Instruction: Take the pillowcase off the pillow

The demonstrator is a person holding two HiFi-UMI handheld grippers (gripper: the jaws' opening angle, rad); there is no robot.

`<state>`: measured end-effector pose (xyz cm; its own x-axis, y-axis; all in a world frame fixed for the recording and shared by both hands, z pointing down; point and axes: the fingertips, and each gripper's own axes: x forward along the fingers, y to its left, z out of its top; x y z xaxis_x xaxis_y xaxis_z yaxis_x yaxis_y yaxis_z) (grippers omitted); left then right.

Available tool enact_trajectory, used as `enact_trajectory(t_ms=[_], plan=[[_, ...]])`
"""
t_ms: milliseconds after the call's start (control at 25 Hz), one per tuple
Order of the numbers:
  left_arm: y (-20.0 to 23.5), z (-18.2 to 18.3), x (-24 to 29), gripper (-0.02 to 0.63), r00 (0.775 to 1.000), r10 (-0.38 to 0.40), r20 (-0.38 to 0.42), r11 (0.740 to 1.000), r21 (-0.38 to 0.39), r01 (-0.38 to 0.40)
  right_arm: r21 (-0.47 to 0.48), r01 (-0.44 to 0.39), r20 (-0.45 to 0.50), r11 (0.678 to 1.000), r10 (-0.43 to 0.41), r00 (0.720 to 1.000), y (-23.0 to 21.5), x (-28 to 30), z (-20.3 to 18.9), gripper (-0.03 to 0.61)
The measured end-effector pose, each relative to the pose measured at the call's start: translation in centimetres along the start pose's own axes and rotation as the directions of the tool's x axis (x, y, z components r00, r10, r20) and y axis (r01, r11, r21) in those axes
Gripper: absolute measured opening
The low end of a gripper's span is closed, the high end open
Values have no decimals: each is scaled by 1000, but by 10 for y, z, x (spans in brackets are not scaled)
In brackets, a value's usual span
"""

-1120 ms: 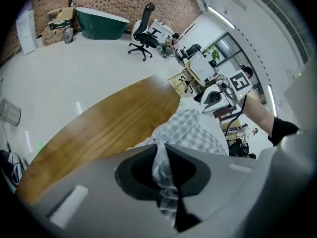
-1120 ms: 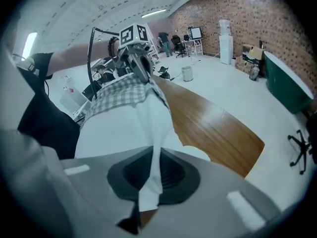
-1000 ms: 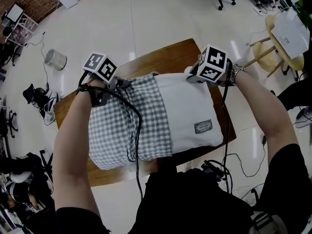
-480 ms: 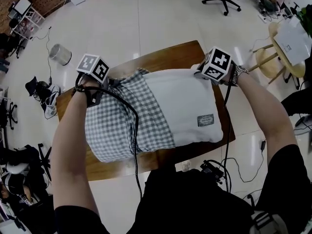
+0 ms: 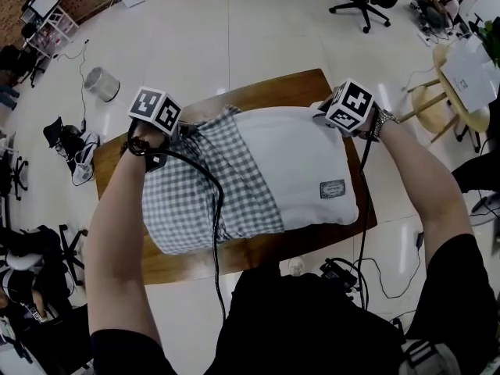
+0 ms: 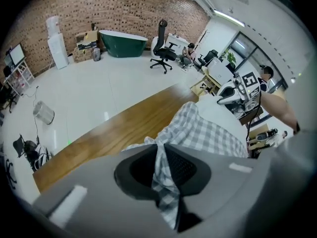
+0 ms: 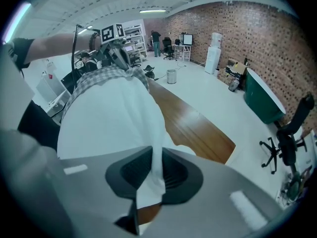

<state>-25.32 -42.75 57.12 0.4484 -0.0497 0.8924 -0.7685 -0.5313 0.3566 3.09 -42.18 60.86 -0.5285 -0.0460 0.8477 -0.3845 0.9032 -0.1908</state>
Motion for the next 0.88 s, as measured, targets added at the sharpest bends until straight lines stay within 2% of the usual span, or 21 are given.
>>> enact_trajectory(t_ms=[120,360,480,880], plan=[[-10,9,-1,70,996,34,78,998,51,-38,-43,43,49,998,-41,998,0,-2,2,123],[-30,8,-16,225,977,62,205,995,61,-76,-100,141,118,985,-129,985,11,-19,7,198],[-38,3,-33,232,953,102,284,990,65,-125,-112,161,144,980,-145,979,30,-29,11,239],[-89,-45,-63,232,892,186,411,975,36,-220,-191,192,195,963,-155,969,112,-50,4,251]])
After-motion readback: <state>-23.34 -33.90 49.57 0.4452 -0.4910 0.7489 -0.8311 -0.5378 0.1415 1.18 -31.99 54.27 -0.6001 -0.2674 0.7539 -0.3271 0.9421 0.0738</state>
